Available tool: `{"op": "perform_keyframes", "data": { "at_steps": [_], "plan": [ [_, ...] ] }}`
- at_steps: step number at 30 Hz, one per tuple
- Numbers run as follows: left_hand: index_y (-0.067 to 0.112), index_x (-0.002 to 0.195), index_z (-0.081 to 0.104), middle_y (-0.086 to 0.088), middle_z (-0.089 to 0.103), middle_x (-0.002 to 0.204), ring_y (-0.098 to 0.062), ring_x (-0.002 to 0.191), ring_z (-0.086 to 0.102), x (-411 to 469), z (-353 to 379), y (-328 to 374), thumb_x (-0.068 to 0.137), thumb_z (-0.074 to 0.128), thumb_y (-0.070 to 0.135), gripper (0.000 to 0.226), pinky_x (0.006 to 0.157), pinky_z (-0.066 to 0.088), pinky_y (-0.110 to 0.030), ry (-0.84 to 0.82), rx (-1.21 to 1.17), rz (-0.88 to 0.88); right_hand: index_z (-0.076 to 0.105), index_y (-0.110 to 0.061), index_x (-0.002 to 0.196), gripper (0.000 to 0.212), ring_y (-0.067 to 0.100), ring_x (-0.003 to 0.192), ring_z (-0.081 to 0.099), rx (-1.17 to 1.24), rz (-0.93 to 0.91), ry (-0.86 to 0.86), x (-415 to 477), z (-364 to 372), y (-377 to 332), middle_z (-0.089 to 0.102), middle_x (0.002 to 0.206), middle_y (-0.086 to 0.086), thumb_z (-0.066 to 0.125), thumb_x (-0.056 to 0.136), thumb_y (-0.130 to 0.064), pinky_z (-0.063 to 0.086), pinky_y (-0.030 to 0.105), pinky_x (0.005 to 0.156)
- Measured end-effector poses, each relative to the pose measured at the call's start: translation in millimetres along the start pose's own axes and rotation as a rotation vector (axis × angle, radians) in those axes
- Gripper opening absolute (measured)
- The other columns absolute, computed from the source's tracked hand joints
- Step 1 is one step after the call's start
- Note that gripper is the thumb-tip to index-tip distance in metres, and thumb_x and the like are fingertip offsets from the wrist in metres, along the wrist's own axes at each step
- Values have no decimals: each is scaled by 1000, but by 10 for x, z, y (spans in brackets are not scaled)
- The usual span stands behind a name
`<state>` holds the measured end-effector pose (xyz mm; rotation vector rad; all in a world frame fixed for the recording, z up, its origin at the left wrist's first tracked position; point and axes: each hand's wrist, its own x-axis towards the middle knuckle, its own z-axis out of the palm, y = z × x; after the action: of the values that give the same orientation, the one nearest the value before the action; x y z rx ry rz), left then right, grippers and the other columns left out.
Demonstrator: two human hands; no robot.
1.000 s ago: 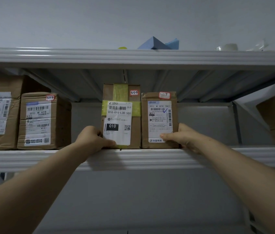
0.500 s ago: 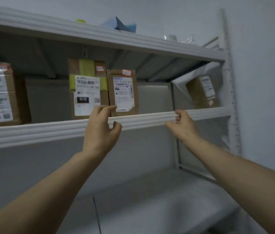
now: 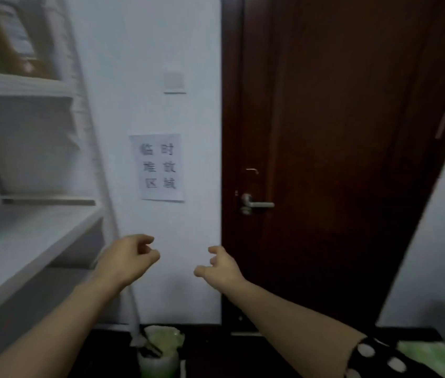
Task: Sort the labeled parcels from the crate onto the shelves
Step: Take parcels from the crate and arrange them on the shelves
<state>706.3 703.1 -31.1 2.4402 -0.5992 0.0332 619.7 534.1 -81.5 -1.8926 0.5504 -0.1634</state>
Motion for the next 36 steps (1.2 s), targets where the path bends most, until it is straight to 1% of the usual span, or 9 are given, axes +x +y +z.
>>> {"op": "perform_keyframes", "data": {
  "at_steps": [5, 9, 13, 17, 20, 24, 29, 34, 36],
  "plan": [
    [13, 122, 63, 9, 66, 83, -17, 88, 62, -154, 1393, 1112, 85, 65, 23, 39, 80, 44, -27, -257, -100, 146, 28, -14, 145, 65, 10, 101, 49, 71, 168, 200, -594, -1423, 1011, 47, 123, 3, 62, 90, -20, 45, 21, 86],
    [11, 127, 58, 6, 67, 90, -9, 78, 62, -535, 2508, 2199, 88, 65, 21, 41, 69, 46, -21, -474, -188, 261, 30, -13, 143, 62, 10, 103, 44, 124, 245, 393, -1204, -2591, 1822, 41, 106, -6, 62, 90, -20, 39, 18, 84],
    [10, 131, 54, -4, 63, 115, -13, 99, 58, -1109, 3538, 3318, 88, 65, 20, 45, 89, 46, -28, -659, -232, 336, 38, -11, 138, 57, 12, 99, 47, 130, 332, 650, -1873, -3726, 2675, 46, 106, -2, 64, 88, -20, 39, 20, 79],
    [9, 132, 54, -5, 65, 115, -19, 109, 58, -1644, 4263, 4294, 87, 66, 20, 49, 88, 43, -27, -786, -235, 402, 42, -13, 137, 58, 19, 111, 55, 147, 436, 867, -2577, -4637, 3295, 53, 122, 3, 67, 85, -22, 46, 29, 93],
    [9, 131, 55, -5, 66, 116, -20, 110, 59, -1877, 4655, 4896, 84, 68, 21, 50, 89, 41, -25, -853, -220, 445, 43, -12, 136, 56, 21, 108, 57, 189, 472, 974, -2946, -5144, 3571, 53, 116, 2, 67, 85, -17, 49, 35, 94],
    [5, 120, 63, -13, 65, 117, -21, 97, 60, -2002, 5067, 5586, 85, 66, 18, 38, 85, 44, -30, -872, -205, 519, 46, -12, 133, 49, 16, 104, 54, 224, 487, 1093, -3260, -5640, 3855, 53, 112, 0, 63, 87, -12, 47, 28, 90],
    [11, 127, 59, -10, 63, 124, -23, 114, 59, -1898, 5614, 6409, 81, 68, 24, 48, 96, 45, -32, -880, -248, 604, 52, -13, 128, 40, 11, 96, 51, 199, 495, 1306, -3447, -6280, 4100, 54, 101, -4, 60, 89, -8, 41, 22, 85],
    [14, 134, 53, -7, 57, 132, -26, 121, 53, -1793, 6058, 7507, 82, 66, 29, 56, 97, 42, -33, -892, -389, 717, 53, -12, 130, 40, 9, 103, 52, 86, 486, 1572, -3399, -7120, 4162, 59, 119, 1, 55, 90, -6, 41, 22, 89],
    [14, 138, 47, -4, 52, 135, -25, 122, 51, -1775, 6254, 7934, 85, 63, 26, 57, 90, 41, -30, -903, -412, 779, 54, -13, 128, 38, 9, 104, 51, 44, 494, 1638, -3322, -7450, 4174, 60, 121, 1, 53, 91, -6, 42, 22, 90]
  ]
}}
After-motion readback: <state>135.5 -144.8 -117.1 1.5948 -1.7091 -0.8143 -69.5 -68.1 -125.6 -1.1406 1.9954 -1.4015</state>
